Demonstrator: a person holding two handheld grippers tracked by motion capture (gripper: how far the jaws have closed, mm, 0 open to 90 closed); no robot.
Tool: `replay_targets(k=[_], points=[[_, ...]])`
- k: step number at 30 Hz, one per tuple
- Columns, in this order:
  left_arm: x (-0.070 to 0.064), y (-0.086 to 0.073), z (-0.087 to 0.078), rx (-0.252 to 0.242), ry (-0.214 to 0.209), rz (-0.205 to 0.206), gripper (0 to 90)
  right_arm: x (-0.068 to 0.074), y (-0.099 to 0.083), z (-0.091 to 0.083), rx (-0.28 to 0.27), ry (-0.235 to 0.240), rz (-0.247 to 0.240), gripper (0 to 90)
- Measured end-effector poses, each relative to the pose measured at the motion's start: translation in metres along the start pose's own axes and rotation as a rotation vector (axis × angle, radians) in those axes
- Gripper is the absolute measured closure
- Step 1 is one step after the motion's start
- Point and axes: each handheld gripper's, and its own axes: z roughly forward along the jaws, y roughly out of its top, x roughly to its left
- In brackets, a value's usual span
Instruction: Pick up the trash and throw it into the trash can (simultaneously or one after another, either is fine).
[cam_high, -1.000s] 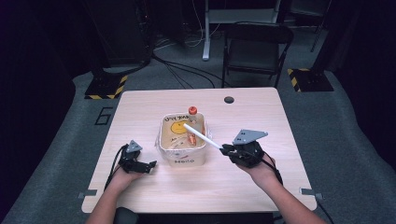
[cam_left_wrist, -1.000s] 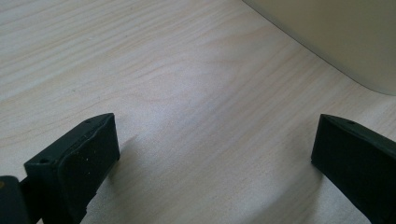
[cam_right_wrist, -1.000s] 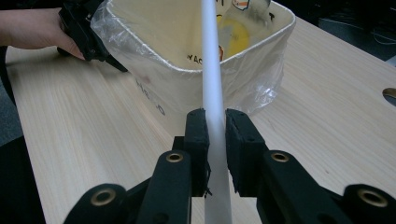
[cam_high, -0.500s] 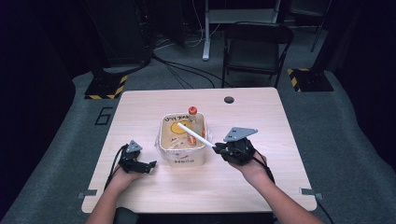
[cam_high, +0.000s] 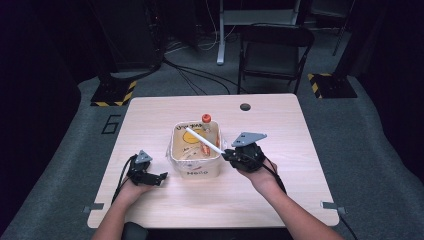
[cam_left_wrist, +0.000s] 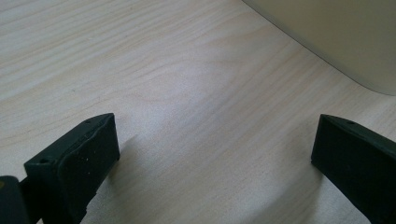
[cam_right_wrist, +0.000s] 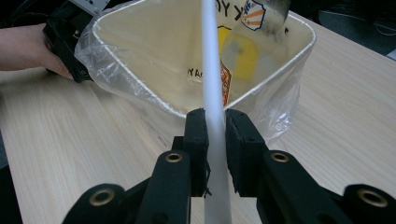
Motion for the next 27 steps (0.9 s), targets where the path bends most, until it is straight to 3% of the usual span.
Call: replay_targets(k=[27], points=[[0.0,0.0,0.0,0.0,-0.001,0.001,0.8,0.006,0.021,0.023,0.027,-0.016,-0.026,78.0]])
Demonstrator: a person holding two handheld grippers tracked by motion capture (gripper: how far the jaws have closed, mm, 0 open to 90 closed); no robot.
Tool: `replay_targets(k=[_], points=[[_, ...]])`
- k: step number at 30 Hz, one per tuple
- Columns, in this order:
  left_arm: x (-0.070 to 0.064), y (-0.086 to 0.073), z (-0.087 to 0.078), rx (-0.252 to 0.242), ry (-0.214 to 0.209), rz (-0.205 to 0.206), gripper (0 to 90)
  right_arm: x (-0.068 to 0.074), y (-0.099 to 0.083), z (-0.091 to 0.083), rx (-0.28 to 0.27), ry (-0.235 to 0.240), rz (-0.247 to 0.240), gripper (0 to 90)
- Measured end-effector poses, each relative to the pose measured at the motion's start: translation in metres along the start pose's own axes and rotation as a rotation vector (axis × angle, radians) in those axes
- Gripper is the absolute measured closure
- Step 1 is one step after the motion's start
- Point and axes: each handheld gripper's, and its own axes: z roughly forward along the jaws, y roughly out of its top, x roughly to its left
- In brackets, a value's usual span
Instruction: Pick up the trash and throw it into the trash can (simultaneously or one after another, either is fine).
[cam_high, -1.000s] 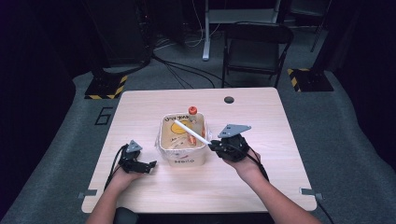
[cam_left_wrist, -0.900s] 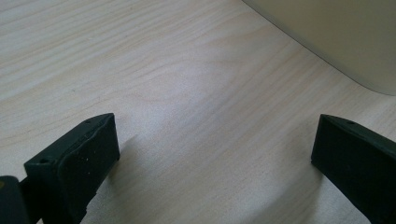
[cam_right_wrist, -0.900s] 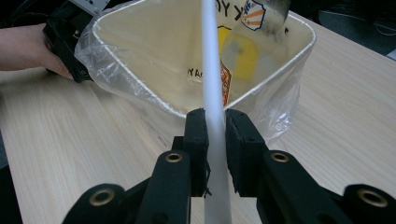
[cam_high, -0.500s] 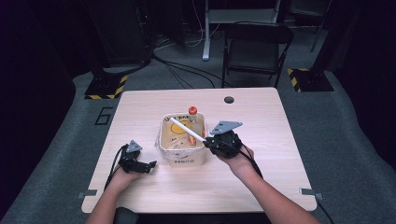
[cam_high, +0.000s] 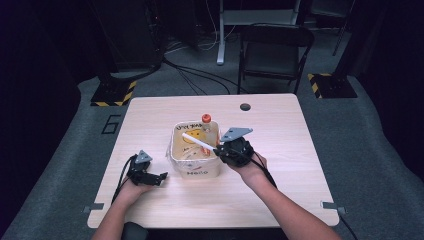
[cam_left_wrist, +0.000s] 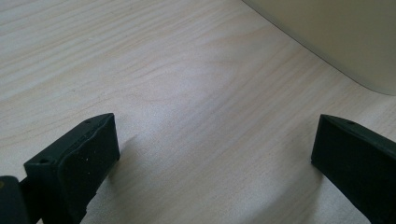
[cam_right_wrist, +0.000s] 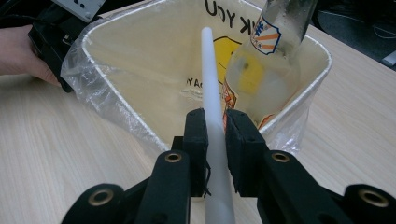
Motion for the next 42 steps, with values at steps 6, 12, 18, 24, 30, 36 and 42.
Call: replay_targets(k=[6,12,18,24,30,36,42], points=[[0.0,0.0,0.0,0.0,0.0,0.0,0.8,-0.001,0.003,0.008,0.004,0.002,-0.01,75.2],[0.0,0.0,0.0,0.0,0.0,0.0,0.8,-0.003,0.004,0.006,-0.025,-0.004,0.003,61.1],[0.0,0.0,0.0,0.0,-0.001,-0.002,0.8,-0.008,0.005,0.0,-0.053,0.0,0.033,54.6],[0.0,0.0,0.0,0.001,0.001,0.0,0.8,-0.01,0.006,-0.007,-0.076,-0.002,0.035,51.8],[0.0,-0.001,-0.001,0.006,-0.001,-0.005,0.8,-0.016,0.008,-0.016,-0.106,0.009,0.057,49.6],[-0.001,-0.001,-0.001,0.0,-0.001,-0.007,0.8,-0.024,0.006,-0.026,-0.116,0.012,0.06,48.5],[0.0,-0.001,-0.001,0.001,0.0,-0.003,0.8,-0.033,0.0,-0.036,-0.129,-0.003,0.063,48.2]])
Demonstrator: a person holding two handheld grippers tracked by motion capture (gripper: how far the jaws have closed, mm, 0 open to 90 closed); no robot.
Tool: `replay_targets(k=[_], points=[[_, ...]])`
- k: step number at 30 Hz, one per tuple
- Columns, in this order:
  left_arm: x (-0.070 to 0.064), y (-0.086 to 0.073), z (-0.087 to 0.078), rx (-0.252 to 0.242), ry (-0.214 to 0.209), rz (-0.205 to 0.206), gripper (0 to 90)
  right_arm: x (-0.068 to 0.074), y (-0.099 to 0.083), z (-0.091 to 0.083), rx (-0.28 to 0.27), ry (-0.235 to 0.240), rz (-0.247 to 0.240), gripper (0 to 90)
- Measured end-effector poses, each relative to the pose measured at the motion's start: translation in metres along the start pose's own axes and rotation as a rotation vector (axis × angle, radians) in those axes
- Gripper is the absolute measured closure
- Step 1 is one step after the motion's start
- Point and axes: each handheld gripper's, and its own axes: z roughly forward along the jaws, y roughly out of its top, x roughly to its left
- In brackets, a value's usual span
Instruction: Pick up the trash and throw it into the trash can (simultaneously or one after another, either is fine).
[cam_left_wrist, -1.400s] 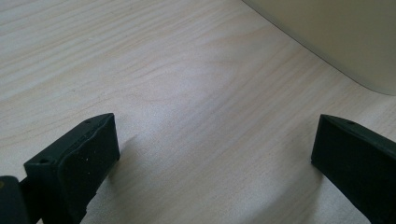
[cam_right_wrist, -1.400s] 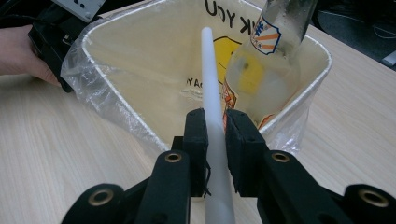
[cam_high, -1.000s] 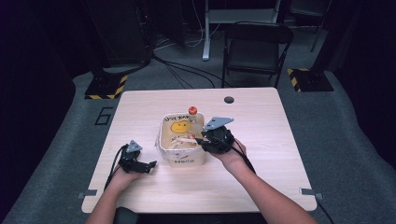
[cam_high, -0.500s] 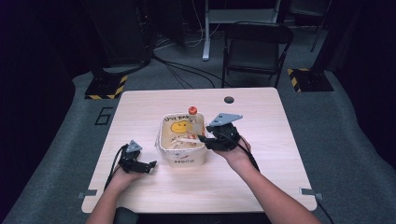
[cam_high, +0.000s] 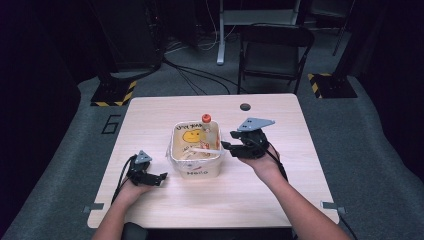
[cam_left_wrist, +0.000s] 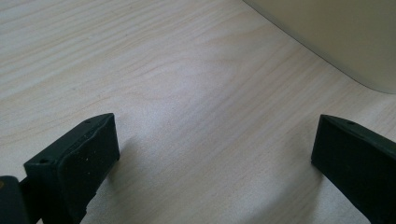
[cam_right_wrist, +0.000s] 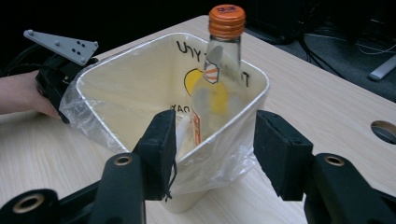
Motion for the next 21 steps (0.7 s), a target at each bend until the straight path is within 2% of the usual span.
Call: replay_targets(k=[9,21], points=[[0.0,0.0,0.0,0.001,-0.001,0.002,0.8,-0.013,-0.009,-0.017,-0.01,-0.023,0.0,46.6],[0.0,0.0,0.0,0.002,0.0,0.006,0.8,-0.027,-0.037,-0.029,-0.02,-0.084,0.023,46.4]])
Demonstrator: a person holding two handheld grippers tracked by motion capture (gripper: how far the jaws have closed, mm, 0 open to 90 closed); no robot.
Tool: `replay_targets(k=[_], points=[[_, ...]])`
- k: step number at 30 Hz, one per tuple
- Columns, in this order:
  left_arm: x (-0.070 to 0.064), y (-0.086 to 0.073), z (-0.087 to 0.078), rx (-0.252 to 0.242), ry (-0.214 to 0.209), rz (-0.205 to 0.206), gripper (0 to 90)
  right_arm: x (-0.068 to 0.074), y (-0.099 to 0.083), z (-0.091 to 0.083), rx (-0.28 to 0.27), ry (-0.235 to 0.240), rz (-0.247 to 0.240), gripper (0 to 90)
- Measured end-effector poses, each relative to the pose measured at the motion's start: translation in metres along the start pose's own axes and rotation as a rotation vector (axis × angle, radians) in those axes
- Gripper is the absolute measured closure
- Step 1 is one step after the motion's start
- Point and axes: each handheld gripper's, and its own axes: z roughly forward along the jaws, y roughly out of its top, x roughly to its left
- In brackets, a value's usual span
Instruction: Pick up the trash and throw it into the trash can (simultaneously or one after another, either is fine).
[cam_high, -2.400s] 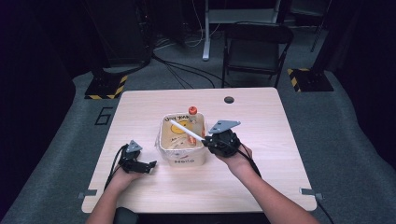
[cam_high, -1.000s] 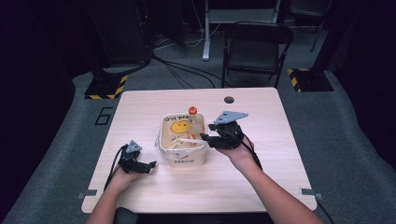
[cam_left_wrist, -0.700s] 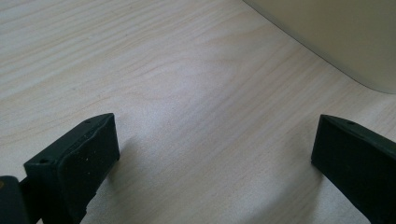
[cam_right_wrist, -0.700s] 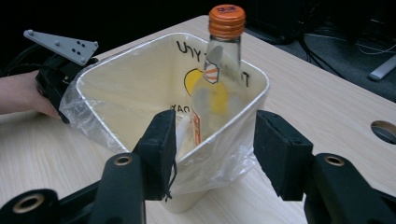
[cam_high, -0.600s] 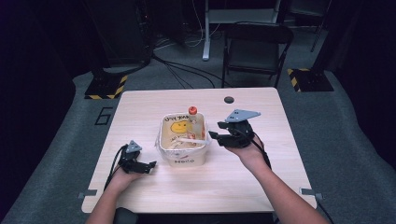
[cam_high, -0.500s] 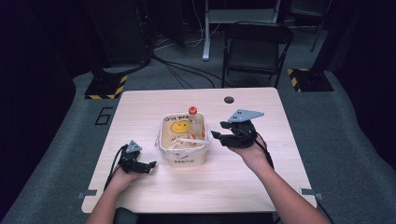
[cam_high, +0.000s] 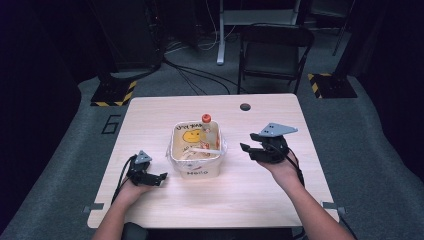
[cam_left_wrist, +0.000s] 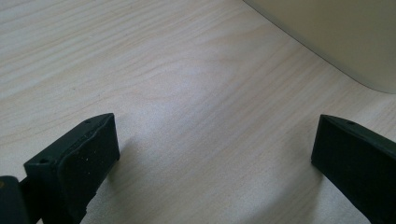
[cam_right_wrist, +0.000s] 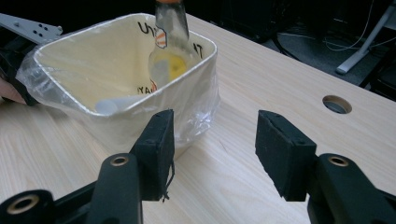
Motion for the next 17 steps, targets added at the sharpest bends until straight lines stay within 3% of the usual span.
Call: replay_targets(k=[6,17], points=[[0.0,0.0,0.0,-0.001,0.0,-0.003,0.8,-0.005,-0.018,0.001,0.0,-0.019,0.022,46.3],[0.0,0.0,0.0,0.0,0.001,0.0,0.7,-0.016,-0.07,0.007,0.019,-0.063,0.086,42.5]])
